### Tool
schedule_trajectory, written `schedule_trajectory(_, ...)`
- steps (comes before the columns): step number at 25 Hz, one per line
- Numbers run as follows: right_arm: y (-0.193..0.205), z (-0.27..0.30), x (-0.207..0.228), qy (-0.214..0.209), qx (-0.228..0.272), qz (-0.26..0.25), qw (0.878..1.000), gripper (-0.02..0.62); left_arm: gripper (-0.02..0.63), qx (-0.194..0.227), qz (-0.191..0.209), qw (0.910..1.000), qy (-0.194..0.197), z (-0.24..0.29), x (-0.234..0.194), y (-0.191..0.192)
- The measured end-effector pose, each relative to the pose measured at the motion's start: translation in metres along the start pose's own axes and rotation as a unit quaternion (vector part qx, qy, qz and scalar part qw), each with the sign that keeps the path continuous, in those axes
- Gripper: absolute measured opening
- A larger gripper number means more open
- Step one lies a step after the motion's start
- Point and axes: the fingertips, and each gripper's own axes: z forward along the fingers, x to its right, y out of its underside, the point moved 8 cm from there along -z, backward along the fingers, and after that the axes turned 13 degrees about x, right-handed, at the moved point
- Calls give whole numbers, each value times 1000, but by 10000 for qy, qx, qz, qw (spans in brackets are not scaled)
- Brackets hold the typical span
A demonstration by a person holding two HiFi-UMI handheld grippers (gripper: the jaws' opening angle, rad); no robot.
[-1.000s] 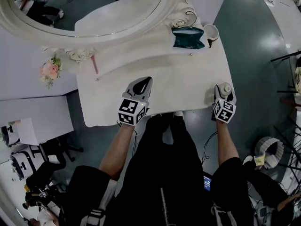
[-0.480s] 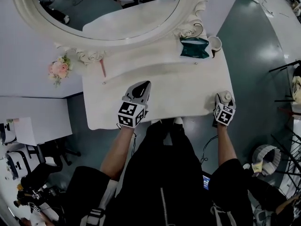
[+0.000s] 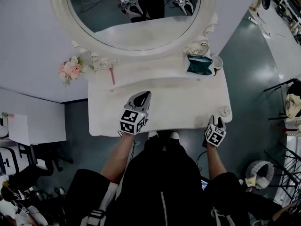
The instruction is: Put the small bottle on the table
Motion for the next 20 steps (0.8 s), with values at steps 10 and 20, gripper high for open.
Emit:
schedule_trajectory(10, -69, 16, -150, -1687, 749, -580, 9811, 5, 2, 329, 224, 9983, -435, -47, -42, -17)
schedule_trajectory(20, -177, -21, -248, -2855, 2316, -1134, 9230, 3, 2, 761, 396, 9938, -704, -68, -66, -47)
